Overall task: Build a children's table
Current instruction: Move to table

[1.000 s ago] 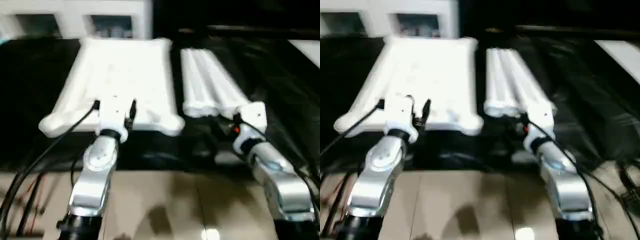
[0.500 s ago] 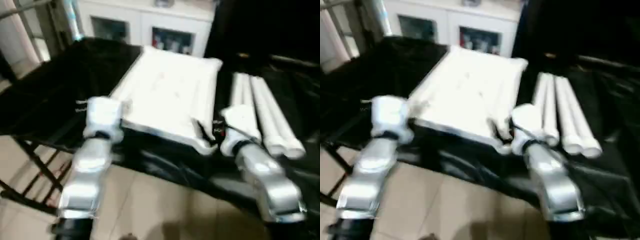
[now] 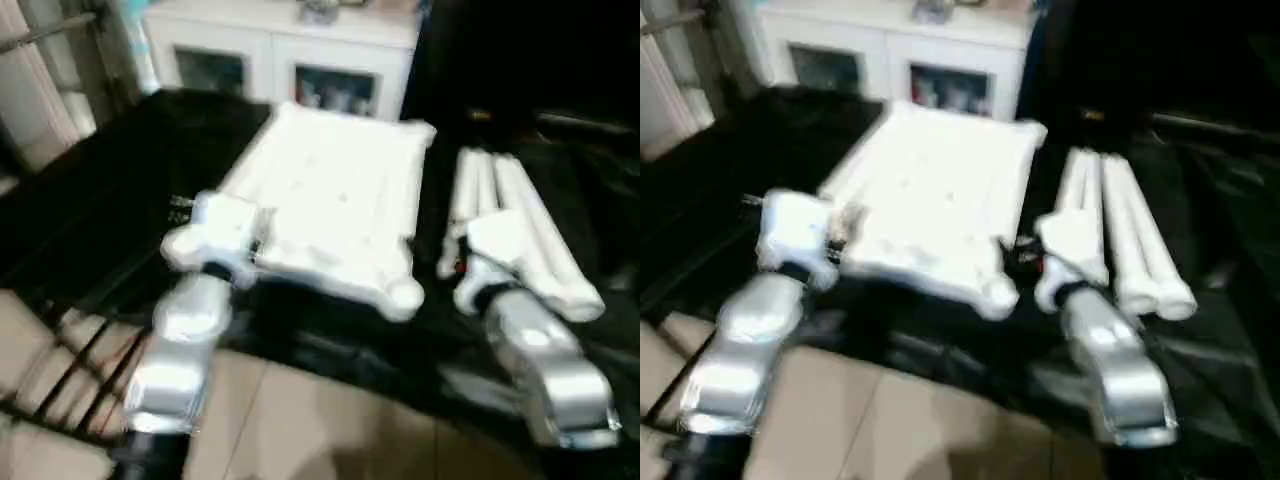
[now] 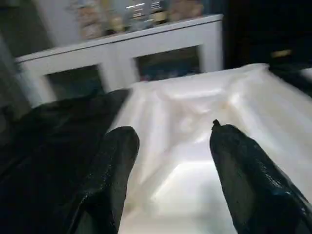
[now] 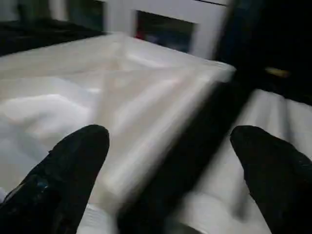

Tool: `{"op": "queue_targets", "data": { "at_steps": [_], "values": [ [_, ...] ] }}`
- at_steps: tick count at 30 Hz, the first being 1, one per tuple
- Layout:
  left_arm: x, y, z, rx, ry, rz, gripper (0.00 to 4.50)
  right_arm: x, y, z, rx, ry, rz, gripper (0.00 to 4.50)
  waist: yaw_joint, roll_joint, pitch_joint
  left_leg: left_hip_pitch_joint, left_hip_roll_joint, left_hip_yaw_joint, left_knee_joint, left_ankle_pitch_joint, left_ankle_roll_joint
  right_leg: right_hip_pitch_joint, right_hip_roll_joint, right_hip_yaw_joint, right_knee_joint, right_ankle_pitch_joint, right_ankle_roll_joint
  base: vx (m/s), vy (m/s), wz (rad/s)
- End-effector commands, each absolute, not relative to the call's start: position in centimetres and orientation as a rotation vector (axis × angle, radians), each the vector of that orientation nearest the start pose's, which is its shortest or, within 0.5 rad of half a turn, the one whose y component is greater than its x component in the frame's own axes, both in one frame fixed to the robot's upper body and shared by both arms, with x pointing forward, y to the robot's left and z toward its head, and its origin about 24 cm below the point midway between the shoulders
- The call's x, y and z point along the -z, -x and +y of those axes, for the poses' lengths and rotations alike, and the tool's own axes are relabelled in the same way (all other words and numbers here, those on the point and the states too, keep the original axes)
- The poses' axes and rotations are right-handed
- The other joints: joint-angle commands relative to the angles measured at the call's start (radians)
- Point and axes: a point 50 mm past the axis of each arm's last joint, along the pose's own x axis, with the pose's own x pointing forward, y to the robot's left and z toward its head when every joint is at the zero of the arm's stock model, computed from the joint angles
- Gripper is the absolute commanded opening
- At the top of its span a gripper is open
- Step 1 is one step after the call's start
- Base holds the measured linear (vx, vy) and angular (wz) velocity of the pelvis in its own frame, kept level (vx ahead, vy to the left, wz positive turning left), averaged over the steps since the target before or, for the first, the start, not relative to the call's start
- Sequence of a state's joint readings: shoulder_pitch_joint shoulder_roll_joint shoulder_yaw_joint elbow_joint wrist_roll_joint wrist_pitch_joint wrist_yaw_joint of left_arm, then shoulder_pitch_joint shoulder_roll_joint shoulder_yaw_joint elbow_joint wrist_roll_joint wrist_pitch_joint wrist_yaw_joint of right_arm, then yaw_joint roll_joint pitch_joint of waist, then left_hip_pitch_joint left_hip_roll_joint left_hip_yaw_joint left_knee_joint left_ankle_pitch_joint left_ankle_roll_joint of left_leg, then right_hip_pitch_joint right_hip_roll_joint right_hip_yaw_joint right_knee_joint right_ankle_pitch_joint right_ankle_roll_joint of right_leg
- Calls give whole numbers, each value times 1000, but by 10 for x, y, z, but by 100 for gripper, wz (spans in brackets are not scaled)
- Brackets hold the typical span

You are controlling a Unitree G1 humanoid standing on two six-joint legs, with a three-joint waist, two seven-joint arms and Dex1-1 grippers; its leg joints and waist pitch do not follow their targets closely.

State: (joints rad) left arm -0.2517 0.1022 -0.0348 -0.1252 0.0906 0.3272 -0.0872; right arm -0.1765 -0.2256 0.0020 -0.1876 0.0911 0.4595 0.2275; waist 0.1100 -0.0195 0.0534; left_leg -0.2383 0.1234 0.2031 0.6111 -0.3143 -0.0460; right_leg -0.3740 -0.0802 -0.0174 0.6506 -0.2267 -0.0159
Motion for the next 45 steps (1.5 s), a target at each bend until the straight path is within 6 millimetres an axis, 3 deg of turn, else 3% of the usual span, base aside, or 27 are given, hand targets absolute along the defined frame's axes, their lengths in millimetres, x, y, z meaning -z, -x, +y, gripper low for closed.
{"op": "queue_targets", "data": {
  "at_steps": [1, 2, 4, 6, 7, 8, 9, 11, 12, 13, 14, 15, 17, 19, 21, 23, 32, 34, 35, 36, 38, 39, 40, 41, 42, 44, 45],
  "values": [
    [-105, -297, 131, 181, -189, -37, 283, -92, -281, -169, -242, 128, 115, 450, 38, -30, -59, -78, 11, -48, 21, -105, 109, 134, -163, 136, -154, -247, -306, 66, -29, -20],
    [-105, -297, 131, 184, -187, -37, 283, -93, -281, -169, -240, 129, 114, 450, 54, -21, -72, -149, 16, -90, 80, 18, 100, 179, -182, 154, -142, -221, -382, 88, -23, -10],
    [-105, -297, 131, 187, -184, -36, 283, -93, -281, -169, -237, 132, 112, 450, 43, -6, -66, -190, 32, -118, 82, 123, 41, 157, -142, 99, -125, -86, -413, 81, -19, -12],
    [-105, -297, 131, 187, -182, -36, 283, -93, -281, -168, -235, 131, 112, 450, 13, 52, -49, -149, 66, -113, -71, 138, 89, 78, -7, -23, -119, -253, -243, 69, 27, -5],
    [-105, -297, 131, 187, -182, -36, 283, -93, -281, -168, -235, 131, 112, 450, -5, 72, -52, -130, 97, -140, -84, 35, 99, 59, 19, -37, -91, -283, -190, 109, 55, -2],
    [-105, -297, 131, 187, -181, -35, 283, -93, -281, -168, -235, 131, 112, 450, -29, 79, -70, -37, 159, -198, -95, -99, 158, 12, 11, -44, -33, -197, -153, 110, 40, -1],
    [-105, -297, 131, 187, -180, -34, 283, -93, -281, -168, -234, 131, 113, 450, -42, 72, -71, -15, 177, -221, -103, -117, 234, -11, -1, -44, 0, -111, -126, 110, 40, -1],
    [-105, -297, 131, 186, -179, -34, 283, -93, -281, -169, -234, 131, 112, 450, -37, 47, -57, -22, 155, -197, -94, -109, 323, -17, -29, -28, -16, -41, -107, 69, 9, 9],
    [-105, -297, 131, 186, -177, -31, 283, -93, -281, -169, -233, 130, 112, 450, -18, 14, -53, -97, 69, -119, -54, -86, 299, 57, -74, 16, -90, 30, -180, 64, -4, 11],
    [-104, -297, 132, 185, -176, -29, 283, -93, -281, -169, -233, 130, 113, 450, -3, -5, -69, -159, 17, -93, -8, -3, 283, 138, -90, 43, -102, 51, -191, 68, -29, 7],
    [-104, -297, 132, 183, -174, -26, 283, -93, -281, -169, -232, 129, 114, 450, 36, 6, -72, -177, 24, -90, 23, 76, 225, 153, -137, 75, -135, -51, -207, 64, -44, 0],
    [-103, -296, 133, 180, -169, -21, 283, -93, -281, -169, -228, 127, 116, 450, 36, 7, -68, -191, 34, -96, 6, 132, 181, 162, -110, 47, -132, -135, -198, 64, -44, 0],
    [-102, -296, 134, 174, -160, -15, 283, -93, -281, -169, -221, 118, 119, 450, 23, 33, -80, -136, 56, -103, -44, 228, 180, 117, -29, -9, -86, -19, -174, 53, -19, 3],
    [-100, -295, 138, 161, -145, -6, 283, -92, -281, -170, -209, 106, 121, 450, 13, 35, -90, -103, 73, -125, -39, 340, 233, 86, -18, -20, -52, 124, -172, 70, -5, 4],
    [-99, -294, 140, 154, -138, -2, 283, -92, -281, -170, -202, 102, 121, 450, 14, 32, -91, -103, 84, -135, -14, 538, 280, 59, -43, -5, -32, 307, -186, 68, 16, 1],
    [-95, -290, 154, 113, -85, 12, 283, -93, -281, -177, -135, 35, 104, 450, 30, 27, -98, -126, 76, -128, -2, 635, 191, 57, -51, 5, -15, 463, -172, 0, 0, 0],
    [-86, -268, 176, 150, -84, 15, 283, -89, -276, -189, -97, 12, 111, 450, 27, 31, -41, -111, 100, -96, -90, -227, -27, 36, -77, 16, -111, -326, -124, -80, -11, -1],
    [-85, -267, 179, 135, -81, 17, 283, -88, -276, -191, -88, 6, 114, 450, 16, 29, -26, -13, 94, -45, -60, -406, -126, -39, -23, 36, -167, -608, -25, -111, -16, -16],
    [-85, -267, 180, 128, -81, 17, 283, -89, -277, -191, -87, 6, 115, 450, 2, 27, -14, 61, 86, -40, -52, -559, -118, -66, 26, -14, -188, -688, 23, -76, 1, -55],
    [-85, -267, 180, 128, -81, 17, 283, -89, -277, -191, -87, 6, 115, 450, 2, 27, -14, 61, 86, -40, -52, -559, -118, -66, 26, -14, -188, -688, 23, -76, 1, -55],
    [-88, -269, 179, 118, -64, 10, 283, -89, -278, -189, -92, 7, 112, 450, -14, 55, -9, -4, 163, -70, -173, -806, -71, 35, 12, -82, -76, -503, 22, -64, 38, -74],
    [-88, -270, 178, 122, -64, 8, 283, -90, -278, -187, -100, 12, 111, 450, 27, 71, -16, -134, 151, -63, -240, -910, -54, 153, -4, -93, 88, -255, 12, -92, 38, -73],
    [-88, -270, 178, 122, -64, 8, 283, -90, -278, -187, -100, 12, 111, 450, 36, 58, -21, -124, 149, -63, -236, -885, -13, 147, -9, -74, 92, -222, 20, -81, -35, -39],
    [-88, -269, 177, 129, -67, 7, 283, -90, -277, -185, -111, 20, 109, 450, 5, -28, -29, -75, 65, -48, -70, -504, 10, 107, -97, 34, -130, -747, 79, 20, -99, -25],
    [-88, -269, 176, 131, -67, 7, 283, -90, -277, -185, -113, 19, 109, 450, 34, -3, -23, -101, 47, -53, 19, -280, 32, 114, -182, 61, -201, -947, 71, 20, -99, -25],
    [-87, -268, 175, 135, -70, 11, 283, -89, -277, -183, -121, 16, 112, 450, 55, -21, -44, -193, 41, -90, 58, 39, 80, 177, -147, 73, -171, -720, -28, 52, -66, -10],
    [-87, -268, 175, 135, -70, 11, 283, -89, -277, -183, -121, 16, 112, 450, 57, -15, -44, -182, 40, -85, 36, 70, 83, 170, -122, 52, -171, -625, -58, 62, -56, 1]
  ]
}}
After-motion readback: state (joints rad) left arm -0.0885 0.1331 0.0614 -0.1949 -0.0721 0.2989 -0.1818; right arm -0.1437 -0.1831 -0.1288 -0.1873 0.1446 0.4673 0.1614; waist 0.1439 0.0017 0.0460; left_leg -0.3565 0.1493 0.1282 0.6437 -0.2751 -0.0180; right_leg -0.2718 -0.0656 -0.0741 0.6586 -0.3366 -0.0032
